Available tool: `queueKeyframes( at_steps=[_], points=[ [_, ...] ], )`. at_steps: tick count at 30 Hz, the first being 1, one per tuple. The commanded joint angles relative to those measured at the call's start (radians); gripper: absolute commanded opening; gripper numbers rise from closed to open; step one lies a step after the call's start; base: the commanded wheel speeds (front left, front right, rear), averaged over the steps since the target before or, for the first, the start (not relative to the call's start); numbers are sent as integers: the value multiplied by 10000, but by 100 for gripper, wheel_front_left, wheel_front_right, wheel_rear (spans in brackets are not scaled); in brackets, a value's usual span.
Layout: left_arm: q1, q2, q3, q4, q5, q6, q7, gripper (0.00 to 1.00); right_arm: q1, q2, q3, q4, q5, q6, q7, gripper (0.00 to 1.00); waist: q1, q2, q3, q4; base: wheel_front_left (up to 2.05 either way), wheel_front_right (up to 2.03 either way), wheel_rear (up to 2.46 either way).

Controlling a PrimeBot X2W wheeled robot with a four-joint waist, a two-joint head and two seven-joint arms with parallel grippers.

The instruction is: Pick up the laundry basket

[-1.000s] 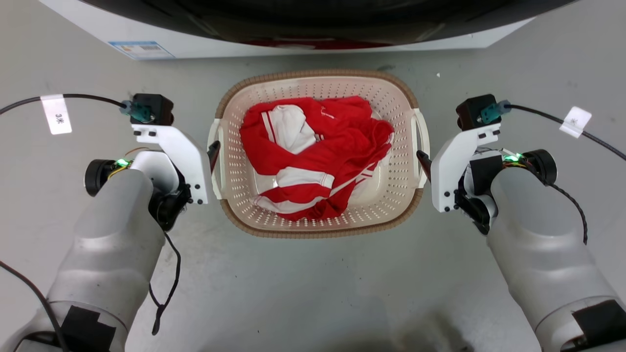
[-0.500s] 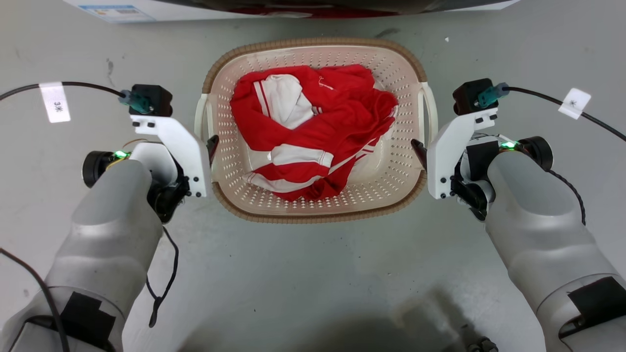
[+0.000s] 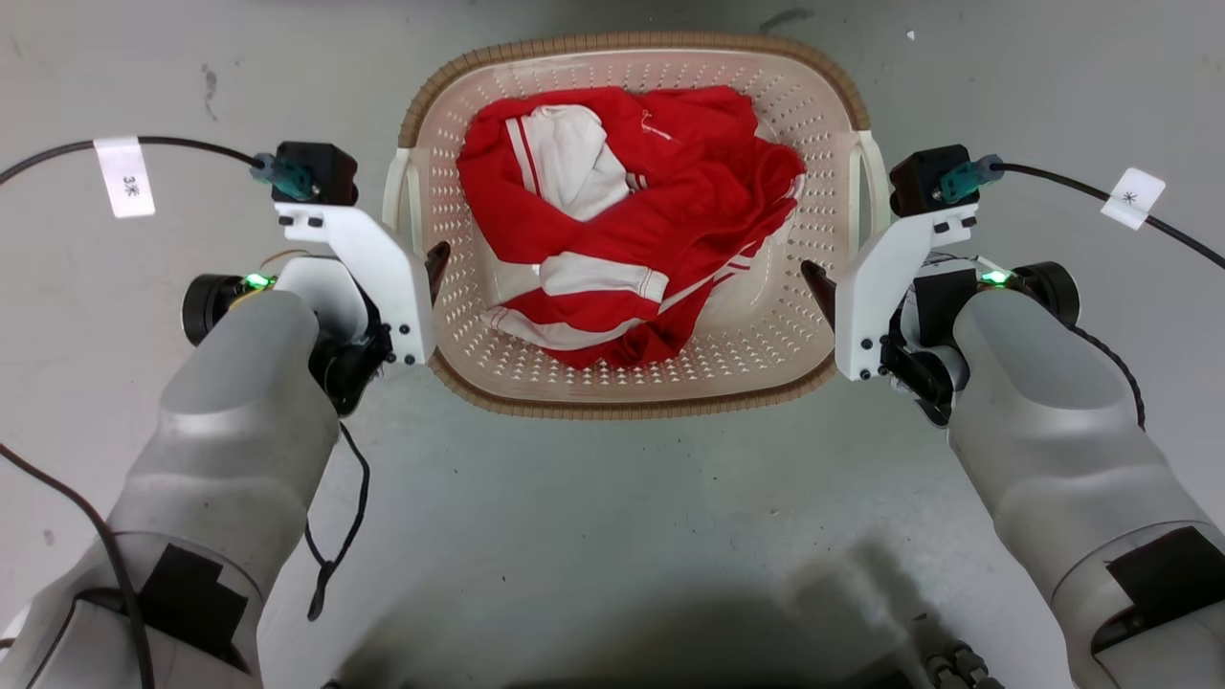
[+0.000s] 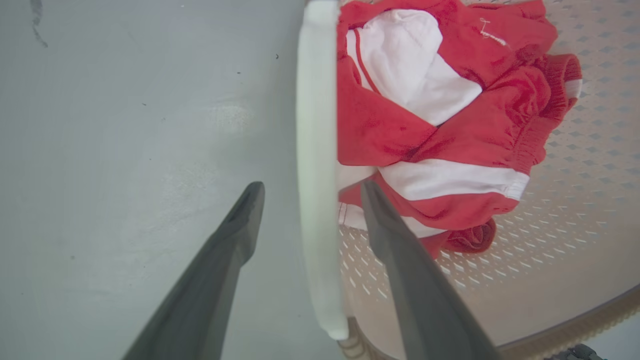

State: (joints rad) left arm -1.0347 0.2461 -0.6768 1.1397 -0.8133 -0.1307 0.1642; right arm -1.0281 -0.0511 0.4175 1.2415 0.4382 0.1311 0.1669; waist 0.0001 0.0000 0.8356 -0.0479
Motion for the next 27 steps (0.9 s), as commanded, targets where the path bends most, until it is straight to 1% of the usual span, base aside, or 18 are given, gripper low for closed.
queueKeyframes(
  at_steps=[1, 4, 5, 6, 7, 16, 20, 25, 26, 27],
  points=[
    [-249, -4, -65, 66, -92, 3, -36, 100, -204, 19, 73, 84, 56, -7, -74, 100, -1, 0, 109, 10, 0, 0, 0],
    [-285, -60, -133, 231, -232, 3, -75, 100, -227, 19, 161, 150, 235, -7, -121, 100, -1, 0, 192, 19, 0, 0, 0],
    [-301, -91, -154, 302, -275, 3, -66, 78, -220, 19, 149, 182, 313, -7, -157, 80, -1, 0, 192, 23, 0, 0, 0],
    [-290, -145, -145, 341, -378, 3, -52, 18, -185, 18, 207, 216, 356, -7, -116, 36, -1, 0, 177, 32, 0, 0, 0],
    [-254, -208, -156, 395, -447, 3, 2, 0, -148, 19, 242, 237, 455, -7, -112, 0, -1, 0, 154, 41, 0, 0, 0],
    [-171, -351, -414, 574, -882, 1, 58, 0, -94, 50, 718, 329, 820, 15, -25, 0, -1, 0, -108, 32, 0, 0, 0],
    [-35, -447, -530, 696, -1054, 1, 238, 0, 45, 50, 923, 368, 972, 15, 164, 0, -1, 0, -432, 28, 0, 0, 0],
    [70, -607, -653, 838, -1284, -1, 584, 0, 286, 62, 1280, 296, 1326, 20, 756, 0, -1, 0, -1082, 35, 0, 0, 0],
    [241, -710, -744, 928, -1405, -11, 841, 0, 428, 84, 1511, 231, 1599, 41, 1230, 0, -1, 0, -1554, 29, 0, 0, 0],
    [286, -744, -765, 950, -1455, -11, 938, 0, 500, 93, 1587, 217, 1693, 55, 1382, 0, -1, 0, -1734, 32, 0, 0, 0]
  ],
)
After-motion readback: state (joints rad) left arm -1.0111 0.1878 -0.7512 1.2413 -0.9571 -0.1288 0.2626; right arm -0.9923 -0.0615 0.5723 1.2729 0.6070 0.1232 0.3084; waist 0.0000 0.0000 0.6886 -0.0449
